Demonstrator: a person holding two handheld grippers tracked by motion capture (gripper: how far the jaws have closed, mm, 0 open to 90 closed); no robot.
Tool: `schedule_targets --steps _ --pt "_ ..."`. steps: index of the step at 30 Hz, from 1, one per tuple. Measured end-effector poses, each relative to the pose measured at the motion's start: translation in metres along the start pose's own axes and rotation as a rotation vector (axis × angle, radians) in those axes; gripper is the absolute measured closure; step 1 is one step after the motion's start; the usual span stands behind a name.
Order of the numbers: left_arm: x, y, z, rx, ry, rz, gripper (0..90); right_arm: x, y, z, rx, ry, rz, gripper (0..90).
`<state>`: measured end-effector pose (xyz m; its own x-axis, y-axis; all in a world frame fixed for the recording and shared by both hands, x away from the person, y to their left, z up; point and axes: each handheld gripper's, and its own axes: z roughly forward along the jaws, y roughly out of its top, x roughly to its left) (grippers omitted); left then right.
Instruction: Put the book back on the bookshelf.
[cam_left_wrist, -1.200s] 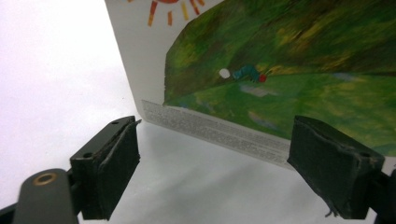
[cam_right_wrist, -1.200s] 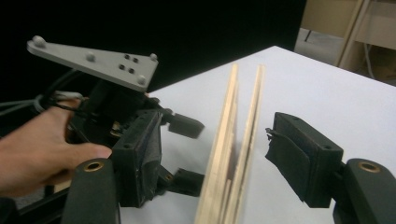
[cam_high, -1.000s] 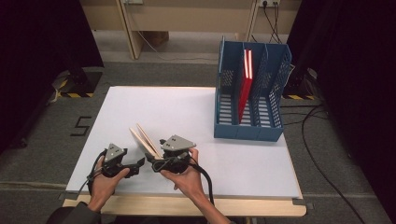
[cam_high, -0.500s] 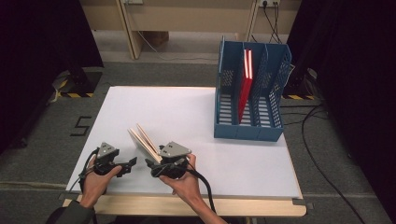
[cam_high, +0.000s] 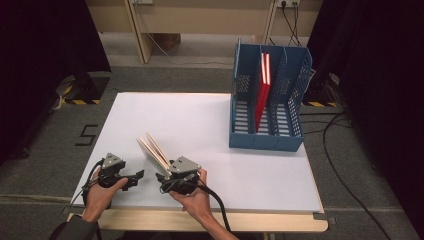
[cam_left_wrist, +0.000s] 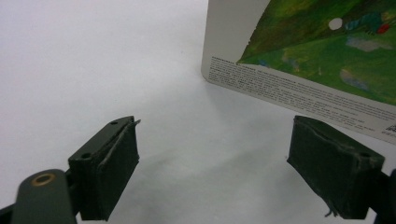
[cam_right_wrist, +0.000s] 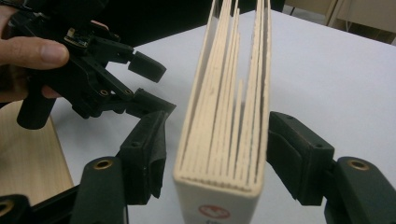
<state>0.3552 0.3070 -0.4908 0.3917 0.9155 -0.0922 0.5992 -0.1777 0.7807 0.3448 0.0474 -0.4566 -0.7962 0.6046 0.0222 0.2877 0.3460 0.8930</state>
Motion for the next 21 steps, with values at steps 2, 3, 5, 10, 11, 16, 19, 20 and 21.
schedule_targets --steps 2,3,5,10,11,16,19,20,21 --pt "-0.0001 -0.0001 -0.0001 0.002 -0.002 0.003 15.1 -0.0003 -0.0013 0.0014 -0.004 0.002 0.006 40.0" --pt "-0.0001 -0.0002 0.0001 0.003 -0.003 0.002 15.1 0.0000 -0.0017 0.0016 -0.007 0.002 0.004 41.1" --pt "-0.0006 -0.0002 0.0002 0.006 -0.004 0.002 15.1 -0.0004 -0.0025 0.0022 -0.015 -0.001 -0.001 42.4" --pt "-0.0011 -0.0004 0.0007 0.007 -0.006 0.004 15.2 -0.0022 -0.0068 0.0053 -0.012 0.003 0.006 47.4" --pt "-0.0012 -0.0004 0.0008 0.006 -0.006 0.005 15.2 -0.0022 -0.0080 0.0059 -0.013 0.005 0.009 48.4" --pt "-0.0009 -0.0004 0.0004 0.007 -0.005 0.005 15.2 -0.0024 -0.0101 0.0080 -0.025 -0.006 0.012 53.0" --pt "-0.0017 -0.0005 0.0009 0.008 -0.008 0.003 15.2 -0.0025 -0.0104 0.0094 -0.023 -0.002 -0.011 58.5" --pt "-0.0018 -0.0004 0.0010 0.009 -0.010 0.006 15.2 -0.0031 -0.0100 0.0094 -0.021 0.002 -0.026 61.0" --pt "-0.0019 -0.0005 0.0012 0.010 -0.010 0.008 15.2 -0.0033 -0.0098 0.0093 -0.022 0.007 -0.030 61.4"
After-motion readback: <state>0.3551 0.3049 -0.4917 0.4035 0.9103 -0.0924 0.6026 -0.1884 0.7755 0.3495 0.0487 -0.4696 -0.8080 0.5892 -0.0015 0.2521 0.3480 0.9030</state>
